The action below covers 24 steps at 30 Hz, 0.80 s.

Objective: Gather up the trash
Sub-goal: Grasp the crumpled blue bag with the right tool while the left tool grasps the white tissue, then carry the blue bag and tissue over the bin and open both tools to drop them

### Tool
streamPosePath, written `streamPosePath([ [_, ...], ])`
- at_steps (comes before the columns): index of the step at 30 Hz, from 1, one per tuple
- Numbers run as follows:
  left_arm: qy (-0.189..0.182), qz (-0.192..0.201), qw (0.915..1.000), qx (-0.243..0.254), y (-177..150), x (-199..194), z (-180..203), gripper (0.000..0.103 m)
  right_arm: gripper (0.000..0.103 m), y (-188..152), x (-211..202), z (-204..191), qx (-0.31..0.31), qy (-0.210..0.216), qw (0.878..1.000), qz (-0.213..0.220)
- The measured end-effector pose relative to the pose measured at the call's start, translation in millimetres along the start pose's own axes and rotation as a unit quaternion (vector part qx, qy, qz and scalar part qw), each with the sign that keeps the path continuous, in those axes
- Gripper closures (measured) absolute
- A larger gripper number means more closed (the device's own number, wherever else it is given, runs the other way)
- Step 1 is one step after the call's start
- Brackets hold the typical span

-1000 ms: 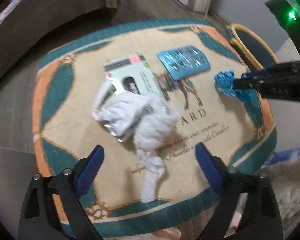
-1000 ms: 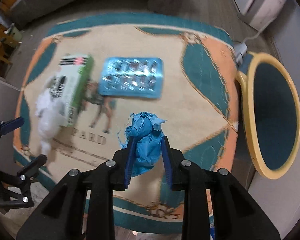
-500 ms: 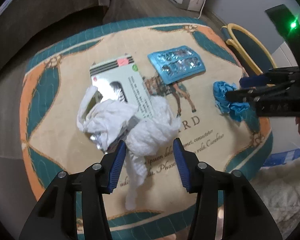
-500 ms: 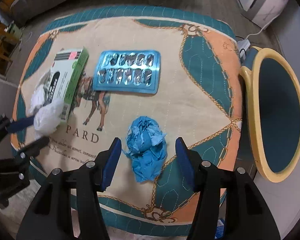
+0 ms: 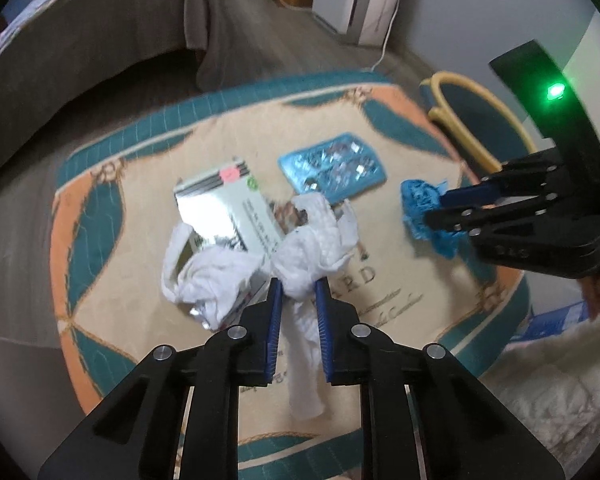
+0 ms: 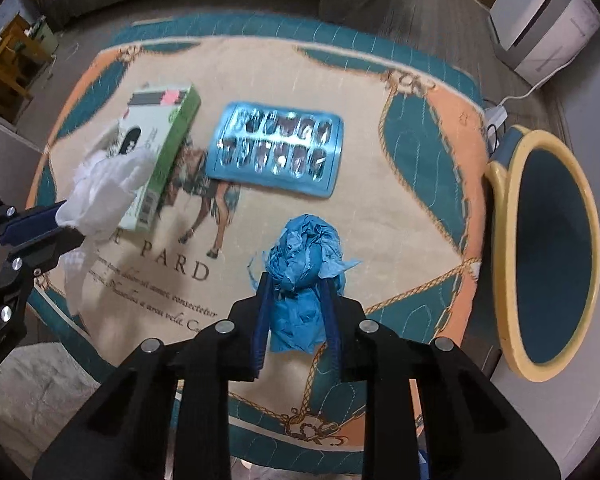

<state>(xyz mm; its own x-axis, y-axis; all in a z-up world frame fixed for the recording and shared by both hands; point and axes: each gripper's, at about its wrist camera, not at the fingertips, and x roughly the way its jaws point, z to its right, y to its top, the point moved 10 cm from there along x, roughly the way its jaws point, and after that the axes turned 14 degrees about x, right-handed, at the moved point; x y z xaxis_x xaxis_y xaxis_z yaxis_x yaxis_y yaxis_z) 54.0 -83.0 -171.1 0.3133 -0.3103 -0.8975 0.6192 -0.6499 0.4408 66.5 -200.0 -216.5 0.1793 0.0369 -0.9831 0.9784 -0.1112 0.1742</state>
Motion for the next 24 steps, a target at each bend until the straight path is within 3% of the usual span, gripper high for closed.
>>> streamPosePath([
  [8, 0.020, 0.072, 0.9971, 0.009, 37.5, -47.3, -1.7, 0.085, 0.079, 36.0, -60.6, 12.5, 0.051, 0.056, 0.994, 0.075],
  [11, 0.032, 0.091, 0.9952, 0.019, 50.1, -60.1, -1.1, 0.085, 0.079, 47.3, -82.2, 20.4, 0.052, 0.055, 0.991, 0.106],
  [19, 0.059, 0.099, 0.9927, 0.037, 61.1, -61.3, 2.2, 0.085, 0.079, 70.2, -121.1, 64.5, 0.062, 0.036, 0.982, 0.176],
  [24, 0.056, 0.101, 0.9926, 0.037, 71.5, -55.2, 8.7, 0.085, 0.079, 76.4, -129.5, 95.7, 0.081, 0.032, 0.978, 0.189],
])
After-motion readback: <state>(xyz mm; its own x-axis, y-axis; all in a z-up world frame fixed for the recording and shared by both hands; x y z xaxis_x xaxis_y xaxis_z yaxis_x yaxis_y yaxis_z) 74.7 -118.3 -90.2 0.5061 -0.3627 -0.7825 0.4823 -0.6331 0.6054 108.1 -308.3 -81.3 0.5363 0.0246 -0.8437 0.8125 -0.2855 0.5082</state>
